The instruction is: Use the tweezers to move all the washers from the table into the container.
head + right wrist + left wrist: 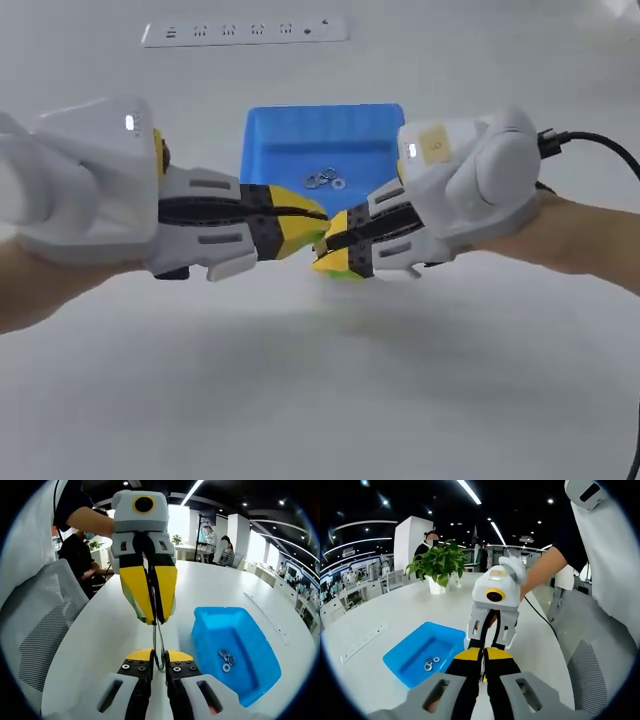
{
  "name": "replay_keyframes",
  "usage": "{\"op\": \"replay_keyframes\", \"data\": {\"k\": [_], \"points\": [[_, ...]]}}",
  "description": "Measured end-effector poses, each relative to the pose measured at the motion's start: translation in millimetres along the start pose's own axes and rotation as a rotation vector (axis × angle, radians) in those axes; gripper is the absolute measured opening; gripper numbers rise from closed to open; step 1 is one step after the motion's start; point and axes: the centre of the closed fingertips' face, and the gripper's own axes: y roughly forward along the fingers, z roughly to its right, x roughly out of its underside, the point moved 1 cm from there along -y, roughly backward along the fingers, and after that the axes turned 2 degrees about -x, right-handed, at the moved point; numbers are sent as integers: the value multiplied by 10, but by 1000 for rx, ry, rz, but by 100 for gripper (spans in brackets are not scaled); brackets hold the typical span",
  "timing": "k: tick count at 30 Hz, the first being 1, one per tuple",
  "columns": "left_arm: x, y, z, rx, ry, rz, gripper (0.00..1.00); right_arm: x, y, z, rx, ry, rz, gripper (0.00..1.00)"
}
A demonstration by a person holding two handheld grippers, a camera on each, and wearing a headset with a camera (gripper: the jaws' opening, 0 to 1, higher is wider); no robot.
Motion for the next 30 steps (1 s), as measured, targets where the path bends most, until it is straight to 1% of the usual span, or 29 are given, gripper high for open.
{"op": "replay_keyframes", "data": {"k": [1, 2, 3, 4, 5, 6, 7, 8, 9, 11, 12, 14, 16, 18, 19, 21, 24, 25, 26, 27, 30], "points": [[9, 8, -6, -10, 8, -5, 6, -1, 0, 1, 7, -3, 0, 10], [37, 13, -9, -17, -11, -22, 6, -3, 4, 4, 13, 0, 0, 10], [98, 10, -1, -24, -44, -56, 8, -4, 6, 2, 16, 0, 0, 10], [134, 23, 10, -21, -31, -74, 12, -3, 9, 12, 25, 0, -1, 10], [139, 30, 21, -22, -21, -74, 18, -3, 10, 13, 27, 2, -1, 10], [135, 25, 46, -19, -18, -75, 20, -4, 12, 16, 32, 8, -1, 10], [119, 15, 62, -18, -22, -69, 20, -4, 12, 19, 36, 15, 1, 10], [78, 5, 74, -21, -29, -52, 21, -6, 14, 16, 36, 20, 2, 10], [60, -2, 75, -26, -29, -46, 22, -6, 12, 13, 38, 24, 3, 10], [46, -23, 49, -55, -19, -50, 28, -7, 7, 3, 42, 21, -3, 10], [40, -40, 37, -65, -20, -49, 29, -12, 4, -4, 42, 20, -4, 10], [23, -82, 34, -76, -35, -41, 30, -37, -13, -13, 46, 22, 0, 10], [28, -129, 36, -92, -54, -43, 32, -68, -40, -12, 54, 29, 5, 10], [12, -170, 44, -106, -70, -27, 41, -108, -70, -13, 61, 35, 16, 9], [-12, -206, 38, -126, -88, -9, 45, -119, -81, -14, 63, 35, 17, 9], [-29, -270, 50, -143, -96, 7, 49, -138, -109, -16, 67, 31, 15, 9], [-1, -356, 65, -169, -94, 9, 51, -180, -153, -20, 72, 36, 20, 9], [9, -391, 54, -188, -94, 10, 52, -210, -175, -11, 79, 48, 28, 9], [11, -415, 54, -197, -97, 14, 53, -252, -190, -7, 82, 68, 49, 9], [15, -438, 57, -202, -103, 16, 54, -305, -222, 3, 88, 73, 66, 9], [15, -520, 58, -236, -118, 35, 59, -405, -279, 27, 103, 71, 80, 9]]}}
